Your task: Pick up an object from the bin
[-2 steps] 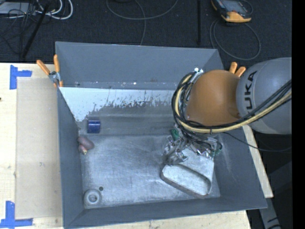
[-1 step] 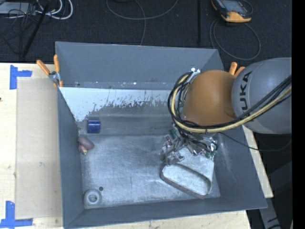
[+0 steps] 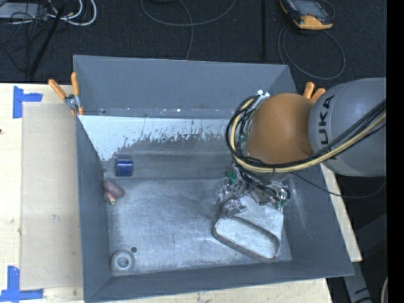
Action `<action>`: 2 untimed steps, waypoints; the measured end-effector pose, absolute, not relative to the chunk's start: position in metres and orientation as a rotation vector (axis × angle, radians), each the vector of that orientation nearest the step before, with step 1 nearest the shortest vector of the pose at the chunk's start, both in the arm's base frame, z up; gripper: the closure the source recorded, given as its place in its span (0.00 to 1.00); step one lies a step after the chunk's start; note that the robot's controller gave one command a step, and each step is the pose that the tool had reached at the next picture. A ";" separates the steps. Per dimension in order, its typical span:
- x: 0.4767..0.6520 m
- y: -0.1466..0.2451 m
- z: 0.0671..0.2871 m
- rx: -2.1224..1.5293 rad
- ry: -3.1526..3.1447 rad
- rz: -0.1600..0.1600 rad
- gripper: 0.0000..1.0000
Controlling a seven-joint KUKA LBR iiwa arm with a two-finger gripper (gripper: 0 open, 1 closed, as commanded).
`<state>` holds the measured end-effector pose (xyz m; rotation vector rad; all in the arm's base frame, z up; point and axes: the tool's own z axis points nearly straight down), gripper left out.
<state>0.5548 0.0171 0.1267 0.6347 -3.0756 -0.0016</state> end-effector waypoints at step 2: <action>0.563 -0.013 0.078 1.044 -2.957 -0.009 0.00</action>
Offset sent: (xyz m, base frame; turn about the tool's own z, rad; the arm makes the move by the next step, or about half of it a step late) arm 0.0000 0.0000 0.0000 0.0000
